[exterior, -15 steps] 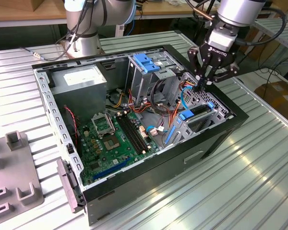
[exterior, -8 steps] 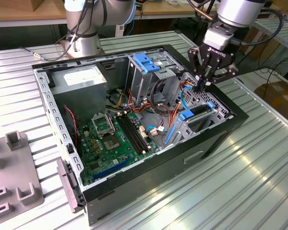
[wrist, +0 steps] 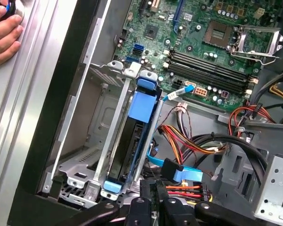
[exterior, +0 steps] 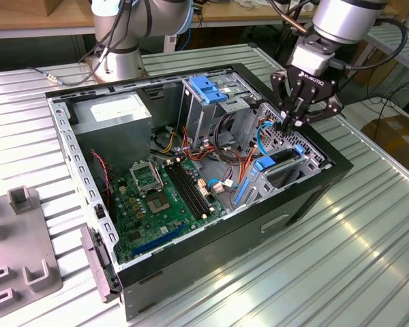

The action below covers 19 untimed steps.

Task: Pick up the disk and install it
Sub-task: 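Insert the first disk wire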

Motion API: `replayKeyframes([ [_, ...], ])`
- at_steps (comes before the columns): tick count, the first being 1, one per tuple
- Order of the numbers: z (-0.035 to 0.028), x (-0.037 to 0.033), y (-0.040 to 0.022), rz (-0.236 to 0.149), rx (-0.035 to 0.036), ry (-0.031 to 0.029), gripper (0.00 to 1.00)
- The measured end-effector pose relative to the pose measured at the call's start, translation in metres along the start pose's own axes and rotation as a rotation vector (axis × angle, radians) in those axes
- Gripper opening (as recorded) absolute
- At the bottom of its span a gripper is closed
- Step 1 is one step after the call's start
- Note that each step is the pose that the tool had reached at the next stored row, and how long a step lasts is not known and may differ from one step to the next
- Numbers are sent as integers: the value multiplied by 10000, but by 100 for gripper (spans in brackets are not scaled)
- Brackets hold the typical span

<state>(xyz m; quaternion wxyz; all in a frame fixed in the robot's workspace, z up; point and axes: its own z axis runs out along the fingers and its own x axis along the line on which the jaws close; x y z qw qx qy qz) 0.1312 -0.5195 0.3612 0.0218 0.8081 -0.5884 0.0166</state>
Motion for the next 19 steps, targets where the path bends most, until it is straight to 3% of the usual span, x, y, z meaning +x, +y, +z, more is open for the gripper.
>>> replayKeyframes([
  [3, 4, 0, 2, 481, -25, -8, 16],
  [7, 23, 0, 1, 1465, -77, -19, 16],
  [11, 26, 1, 1, 1950, -119, 38, 16],
  [17, 37, 1, 1, 2938, -175, 24, 16],
  [19, 44, 26, 9, 2984, -179, 24, 16],
])
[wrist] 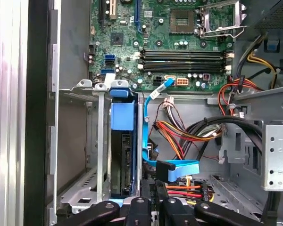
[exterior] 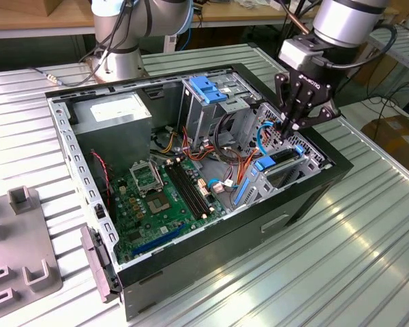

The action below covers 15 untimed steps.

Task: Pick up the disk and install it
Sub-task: 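Insert the first disk wire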

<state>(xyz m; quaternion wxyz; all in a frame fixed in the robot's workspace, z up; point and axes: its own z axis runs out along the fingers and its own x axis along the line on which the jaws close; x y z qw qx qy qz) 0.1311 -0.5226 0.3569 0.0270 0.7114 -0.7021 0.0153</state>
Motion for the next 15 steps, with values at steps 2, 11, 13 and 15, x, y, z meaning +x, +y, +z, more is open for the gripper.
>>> replayKeyframes([
  [2, 7, 48, 1, 5, -2, -1, 16],
  [11, 28, 134, 25, 22, -3, -27, 16],
  [13, 36, 143, 32, 19, -3, -29, 16],
  [15, 41, 152, 52, 20, -3, -25, 16],
])
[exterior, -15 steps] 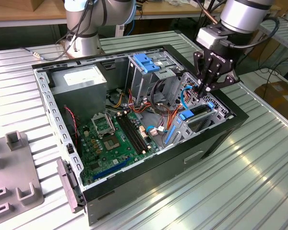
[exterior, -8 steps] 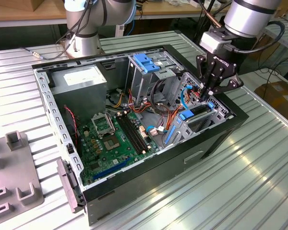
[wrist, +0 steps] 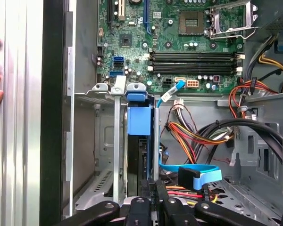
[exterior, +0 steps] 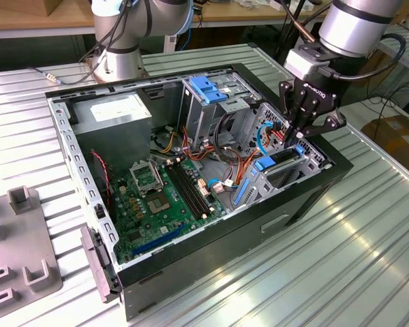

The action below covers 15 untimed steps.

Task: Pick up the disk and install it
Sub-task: 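Insert the first disk wire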

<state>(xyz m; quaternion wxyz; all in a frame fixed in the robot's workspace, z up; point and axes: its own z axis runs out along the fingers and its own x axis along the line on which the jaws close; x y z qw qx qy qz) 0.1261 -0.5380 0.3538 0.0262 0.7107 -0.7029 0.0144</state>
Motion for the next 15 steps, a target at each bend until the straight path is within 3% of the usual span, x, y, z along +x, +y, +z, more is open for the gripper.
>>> replayKeyframes([
  [6, 29, 44, 26, 5, -1, -2, 16],
  [15, 59, 46, 42, 4, -15, -2, 16],
])
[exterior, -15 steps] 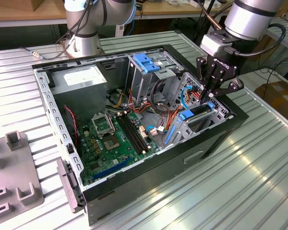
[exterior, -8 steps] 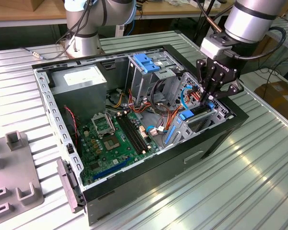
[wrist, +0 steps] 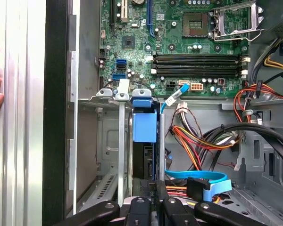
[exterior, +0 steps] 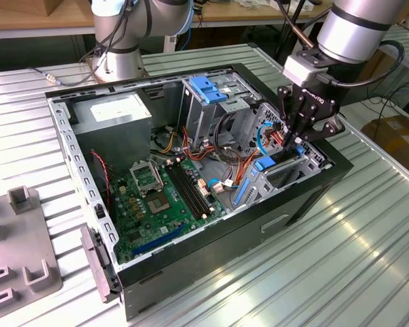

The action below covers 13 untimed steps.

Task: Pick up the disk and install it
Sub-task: 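Insert the first disk wire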

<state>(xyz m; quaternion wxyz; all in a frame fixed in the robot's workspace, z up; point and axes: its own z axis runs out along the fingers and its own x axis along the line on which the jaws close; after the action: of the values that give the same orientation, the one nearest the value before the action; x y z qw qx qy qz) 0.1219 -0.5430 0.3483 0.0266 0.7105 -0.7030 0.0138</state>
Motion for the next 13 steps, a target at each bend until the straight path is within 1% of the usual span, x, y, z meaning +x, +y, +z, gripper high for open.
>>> replayKeyframes([
  [3, 21, -1, -1, -2, -40, 5, 16],
  [7, 17, -1, -2, -3, -42, -7, 16],
  [13, 4, -1, -7, -3, -42, 0, 16],
])
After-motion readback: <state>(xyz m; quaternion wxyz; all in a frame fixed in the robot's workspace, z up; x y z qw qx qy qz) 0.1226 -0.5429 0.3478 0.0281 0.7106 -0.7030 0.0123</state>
